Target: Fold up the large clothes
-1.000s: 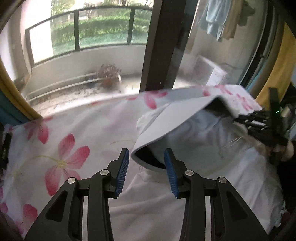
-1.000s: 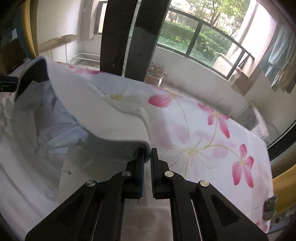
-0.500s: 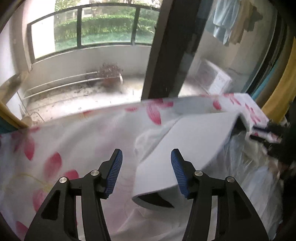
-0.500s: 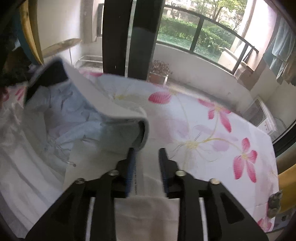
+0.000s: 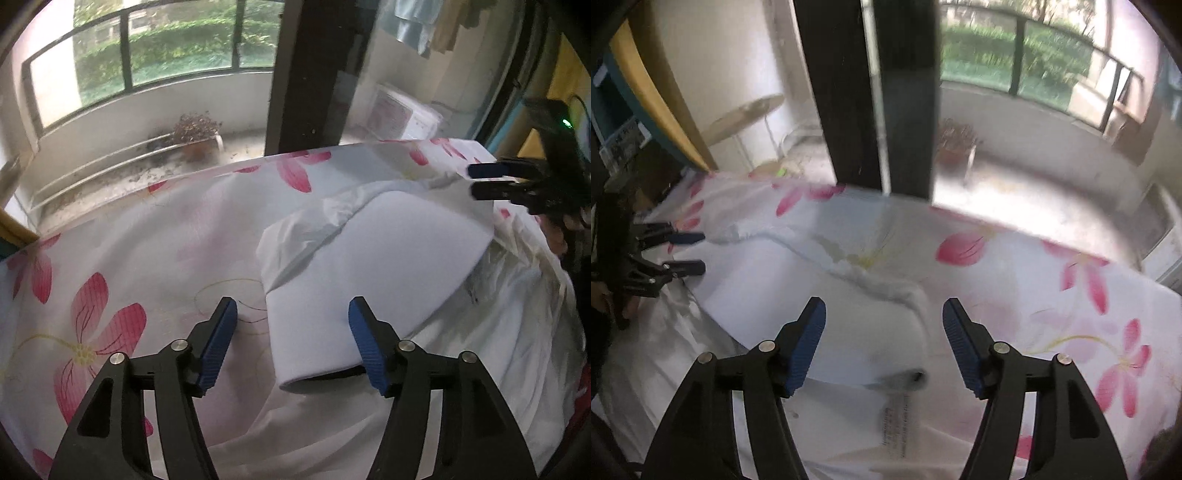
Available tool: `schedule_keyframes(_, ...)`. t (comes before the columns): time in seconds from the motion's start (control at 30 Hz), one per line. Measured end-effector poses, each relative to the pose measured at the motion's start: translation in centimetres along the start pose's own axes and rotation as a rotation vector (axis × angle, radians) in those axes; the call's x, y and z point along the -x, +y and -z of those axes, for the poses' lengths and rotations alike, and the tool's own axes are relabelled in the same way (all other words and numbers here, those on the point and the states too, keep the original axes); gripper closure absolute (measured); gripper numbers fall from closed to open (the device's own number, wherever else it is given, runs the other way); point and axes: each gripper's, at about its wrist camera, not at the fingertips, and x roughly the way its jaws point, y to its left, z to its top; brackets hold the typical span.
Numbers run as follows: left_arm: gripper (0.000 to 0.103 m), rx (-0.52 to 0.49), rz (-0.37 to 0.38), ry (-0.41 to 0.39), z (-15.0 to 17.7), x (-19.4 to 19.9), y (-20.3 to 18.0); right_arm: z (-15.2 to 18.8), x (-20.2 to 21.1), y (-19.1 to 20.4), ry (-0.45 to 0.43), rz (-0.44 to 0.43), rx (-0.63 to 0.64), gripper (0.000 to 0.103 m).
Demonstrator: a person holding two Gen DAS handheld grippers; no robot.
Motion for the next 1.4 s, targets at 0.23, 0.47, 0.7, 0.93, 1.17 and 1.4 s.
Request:
schedule_keyframes(0.23, 0.029, -0.018, 0.0, 0.005, 0.1, -0.3, -0.5, 1.3, -2.8, -0.6, 0.092, -0.076, -0.008, 0.062)
schedule_keyframes(0.47, 0.04, -0.087, 0.05, 0.025, -0.3, -0.5, -1.8, 2.6, -0.5, 0.6, 0.0, -0.019, 0.091, 0.086)
schedule_keyframes(0.7, 0.085, -0.181, -0.068, -0.094, -0.3, 1.2, -3.8, 3.5, 2.9, 4.0, -0.255, 0.246, 0.312, 0.09)
schedule_keyframes(0.93, 0.088, -0.332, -0.256, -0.293, 1.6, 4.3, -7.3, 5.8, 3.1, 6.9, -0.288, 0.339, 0.444, 0.085)
schedule_keyframes(1.17, 0.087, -0.394, -0.297, -0.352, 4.2, 6.1, -9.2, 8.2, 4.8, 7.1, -0.286, 0.329, 0.438, 0.08)
schedule_keyframes(1.4, 0.087, -0.394, -0.221, -0.354, 6.6, 7.8, -10.0, 10.7, 5.7, 8.1, -0.281, 0.311, 0.439, 0.08)
